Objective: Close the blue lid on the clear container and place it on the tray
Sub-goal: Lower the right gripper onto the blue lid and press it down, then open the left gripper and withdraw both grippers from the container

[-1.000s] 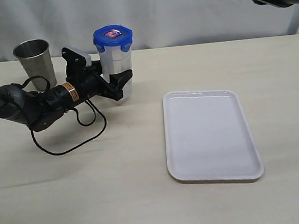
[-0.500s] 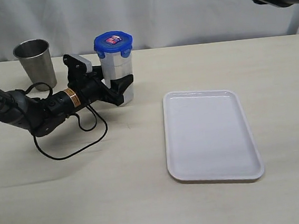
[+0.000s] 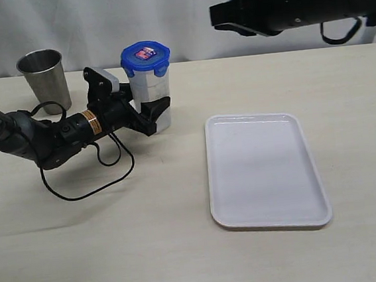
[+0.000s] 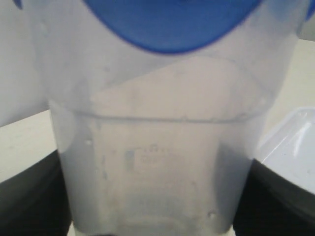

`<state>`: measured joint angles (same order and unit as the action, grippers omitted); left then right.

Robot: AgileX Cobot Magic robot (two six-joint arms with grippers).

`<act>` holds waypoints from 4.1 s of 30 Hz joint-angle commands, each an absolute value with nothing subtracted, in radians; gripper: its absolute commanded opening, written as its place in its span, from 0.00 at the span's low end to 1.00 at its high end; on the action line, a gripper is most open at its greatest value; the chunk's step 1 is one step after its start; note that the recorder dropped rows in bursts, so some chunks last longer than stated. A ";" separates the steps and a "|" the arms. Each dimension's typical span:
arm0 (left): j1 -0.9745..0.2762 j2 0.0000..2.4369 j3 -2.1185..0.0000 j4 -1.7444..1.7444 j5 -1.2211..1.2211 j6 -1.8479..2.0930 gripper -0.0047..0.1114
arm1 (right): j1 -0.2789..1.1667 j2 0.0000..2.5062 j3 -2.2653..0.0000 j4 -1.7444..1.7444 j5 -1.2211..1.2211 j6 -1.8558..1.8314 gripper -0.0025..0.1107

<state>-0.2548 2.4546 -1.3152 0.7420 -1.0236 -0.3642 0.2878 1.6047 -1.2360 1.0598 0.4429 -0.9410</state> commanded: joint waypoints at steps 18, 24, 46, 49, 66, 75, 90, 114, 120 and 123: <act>-0.254 2.463 -1.311 0.840 -0.885 -0.397 0.25 | 0.328 2.054 -1.623 1.187 0.579 -0.940 0.06; -0.254 2.463 -1.311 0.855 -0.885 -0.397 0.26 | 0.328 2.081 -1.628 1.285 0.588 -1.029 0.06; -0.254 2.463 -1.311 0.855 -0.893 -0.397 0.66 | 0.328 2.143 -1.628 1.288 0.555 -1.032 0.06; -0.254 2.460 -1.311 0.867 -0.893 -0.397 0.66 | 0.328 2.143 -1.628 1.286 0.559 -1.032 0.06; -0.254 2.441 -1.311 0.904 -0.895 -0.397 0.70 | 0.328 2.143 -1.628 1.282 0.555 -1.028 0.06; -0.125 2.424 -1.311 1.093 -1.188 -0.506 0.70 | 0.328 2.143 -1.628 1.282 0.570 -1.025 0.06; -0.036 2.278 -1.311 1.413 -1.214 -0.693 0.04 | 0.328 2.068 -1.628 1.288 0.575 -1.065 0.06; -0.036 1.299 -0.764 1.061 -0.349 -0.961 0.04 | 0.326 1.279 -1.019 1.151 0.121 -1.192 0.06; -0.036 1.034 -0.656 1.023 -0.322 -0.964 0.04 | 0.326 1.058 -0.888 1.159 0.110 -1.190 0.06; -0.036 0.907 -0.602 1.004 -0.322 -0.964 0.04 | 0.326 0.948 -0.821 1.162 0.106 -1.190 0.06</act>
